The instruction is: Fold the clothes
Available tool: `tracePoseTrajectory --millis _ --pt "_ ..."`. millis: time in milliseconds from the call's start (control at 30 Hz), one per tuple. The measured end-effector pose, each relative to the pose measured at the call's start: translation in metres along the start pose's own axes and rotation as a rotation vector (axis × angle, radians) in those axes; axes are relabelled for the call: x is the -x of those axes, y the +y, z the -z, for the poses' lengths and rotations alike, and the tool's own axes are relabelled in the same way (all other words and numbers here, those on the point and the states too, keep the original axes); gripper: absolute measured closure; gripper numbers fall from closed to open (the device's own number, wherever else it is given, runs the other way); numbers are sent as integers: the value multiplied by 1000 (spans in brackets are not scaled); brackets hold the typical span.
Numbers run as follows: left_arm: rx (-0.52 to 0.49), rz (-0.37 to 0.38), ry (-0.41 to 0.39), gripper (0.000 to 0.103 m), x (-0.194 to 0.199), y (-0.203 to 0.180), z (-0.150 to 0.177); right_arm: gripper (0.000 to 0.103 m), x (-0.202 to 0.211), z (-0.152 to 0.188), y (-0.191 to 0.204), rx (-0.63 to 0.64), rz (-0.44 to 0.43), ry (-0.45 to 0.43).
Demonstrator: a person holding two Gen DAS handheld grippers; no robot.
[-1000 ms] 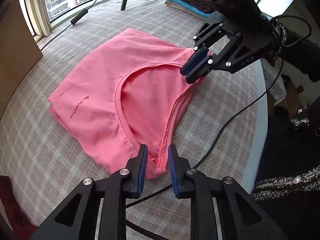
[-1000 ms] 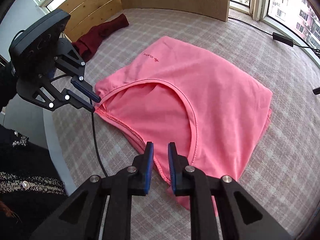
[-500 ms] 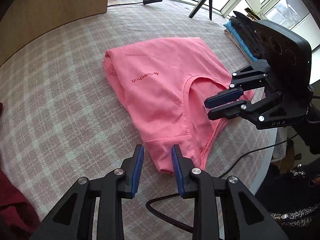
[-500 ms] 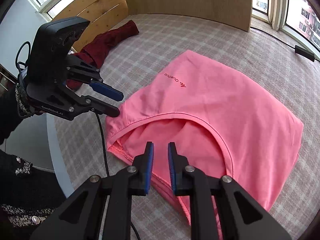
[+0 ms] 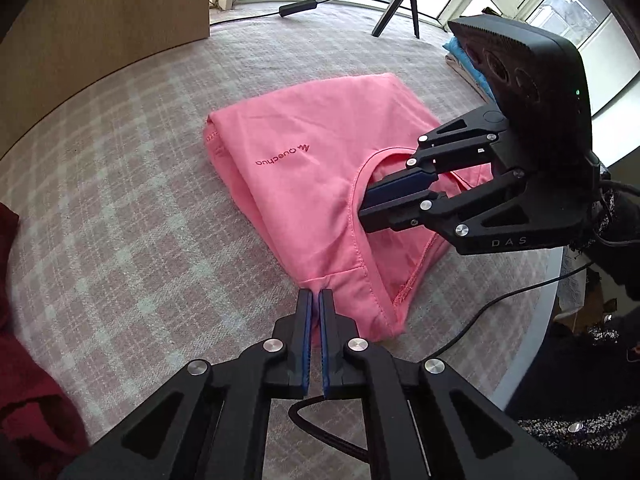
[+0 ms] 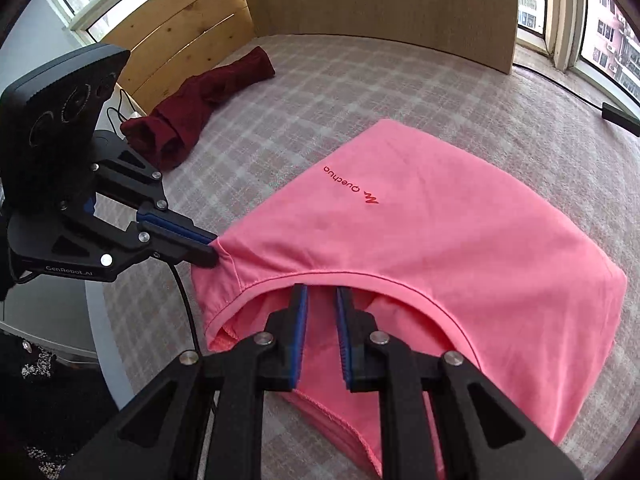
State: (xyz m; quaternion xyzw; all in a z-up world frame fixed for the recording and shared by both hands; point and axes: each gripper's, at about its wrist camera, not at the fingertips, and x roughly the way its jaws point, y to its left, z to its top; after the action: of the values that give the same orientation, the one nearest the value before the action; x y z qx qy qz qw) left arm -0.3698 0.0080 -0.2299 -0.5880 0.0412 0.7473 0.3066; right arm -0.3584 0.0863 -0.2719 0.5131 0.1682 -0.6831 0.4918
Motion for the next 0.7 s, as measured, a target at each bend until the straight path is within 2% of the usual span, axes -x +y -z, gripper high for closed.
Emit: tracePoseTrajectory --millis 33,67,100,133,200,267,367,467,533,567,633,667,700 --pt "4 -7 8 92 -2 1 -1 88 -8 0 4 17 1 21" --pt "-7 -39 13 87 -2 1 0 88 -13 2 8 36 -22 49" --pt "-16 -67 11 78 3 2 2 88 -9 7 12 55 -53 68" --pt "-16 -74 4 77 8 5 2 88 -3 11 13 56 -88 88" --pt "-16 -86 -12 76 17 9 -2 88 18 19 8 16 -140 95" --pt "-22 -85 -36 76 26 15 -15 88 46 24 -8 -40 -187 43" --pt "-30 -104 -82 76 22 26 -52 88 79 25 -46 -147 -155 -56" --pt "45 -53 -100 76 0 46 -93 88 83 20 -95 -287 -63 -113" --pt "49 -25 -102 76 -14 52 -105 88 79 21 -122 -367 -70 -127" --pt "46 -27 -98 76 -21 54 -110 88 74 21 -131 -396 -103 -134" --pt "20 -146 -38 76 -44 59 -113 88 56 23 -142 -430 -146 -117" --pt "26 -182 -19 74 -49 63 -112 88 47 27 -147 -443 -123 -61" --pt "41 -187 -38 74 -42 66 -111 88 44 33 -151 -453 -103 -10"
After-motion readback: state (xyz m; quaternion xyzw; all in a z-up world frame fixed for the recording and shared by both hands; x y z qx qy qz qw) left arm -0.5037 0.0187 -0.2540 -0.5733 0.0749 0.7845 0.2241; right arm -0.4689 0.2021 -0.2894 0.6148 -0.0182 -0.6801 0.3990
